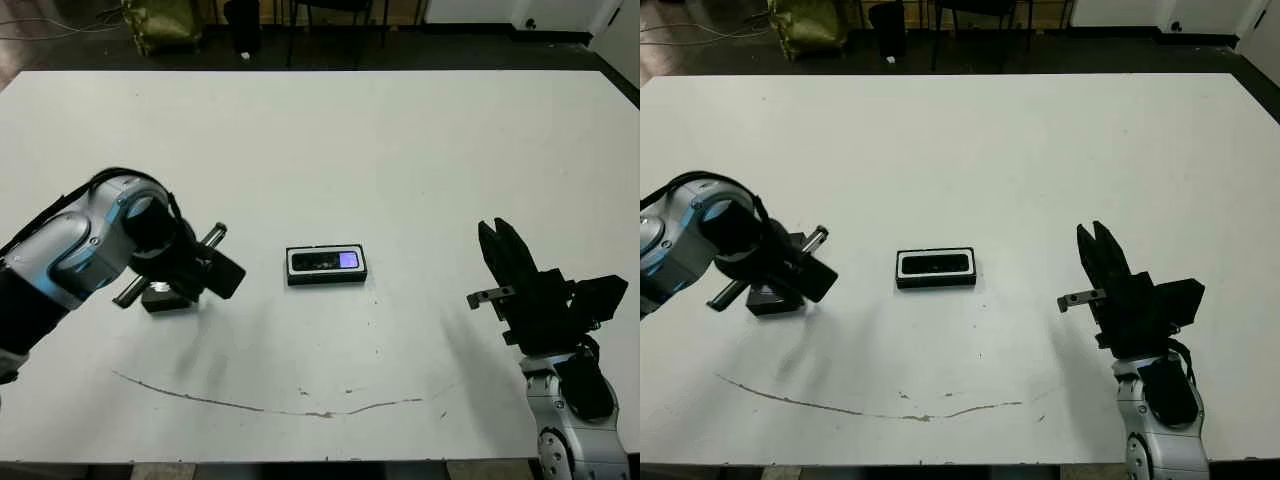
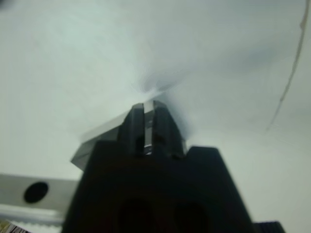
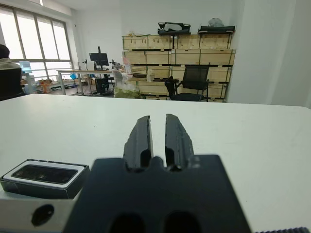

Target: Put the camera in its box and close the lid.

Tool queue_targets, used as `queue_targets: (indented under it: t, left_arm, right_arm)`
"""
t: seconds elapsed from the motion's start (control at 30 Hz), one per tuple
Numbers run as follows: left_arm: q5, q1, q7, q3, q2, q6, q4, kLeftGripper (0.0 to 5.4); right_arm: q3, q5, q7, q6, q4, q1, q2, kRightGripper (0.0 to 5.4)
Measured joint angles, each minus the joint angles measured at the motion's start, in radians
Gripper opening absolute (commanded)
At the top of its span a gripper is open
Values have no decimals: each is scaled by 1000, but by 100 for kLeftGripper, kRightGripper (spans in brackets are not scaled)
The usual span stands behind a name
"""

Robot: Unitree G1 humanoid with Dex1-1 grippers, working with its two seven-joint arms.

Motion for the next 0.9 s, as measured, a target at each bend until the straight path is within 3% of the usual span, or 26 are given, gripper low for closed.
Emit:
queue_targets:
  t: [0.23, 0.43, 0.57, 0.73, 0.9]
  left_arm:
    - [47, 34, 0, -3, 14, -8, -1, 0]
    - [31, 58, 0, 24, 52, -14, -38, 0]
    - [-110, 61, -7, 107, 82, 61, -146, 0]
    - [-372, 62, 13, 279, 78, 228, -263, 0]
    - [-559, 200, 275, 538, -20, 388, -385, 0]
  right_arm:
    - [0, -2, 0, -1, 5, 0, -2, 2]
    - [1, -2, 1, -1, 7, 3, -3, 2]
    - [1, -2, 8, -3, 24, 1, -6, 2]
    - [4, -5, 9, -7, 32, -2, -8, 2]
    - [10, -2, 12, 0, 38, -3, -7, 2]
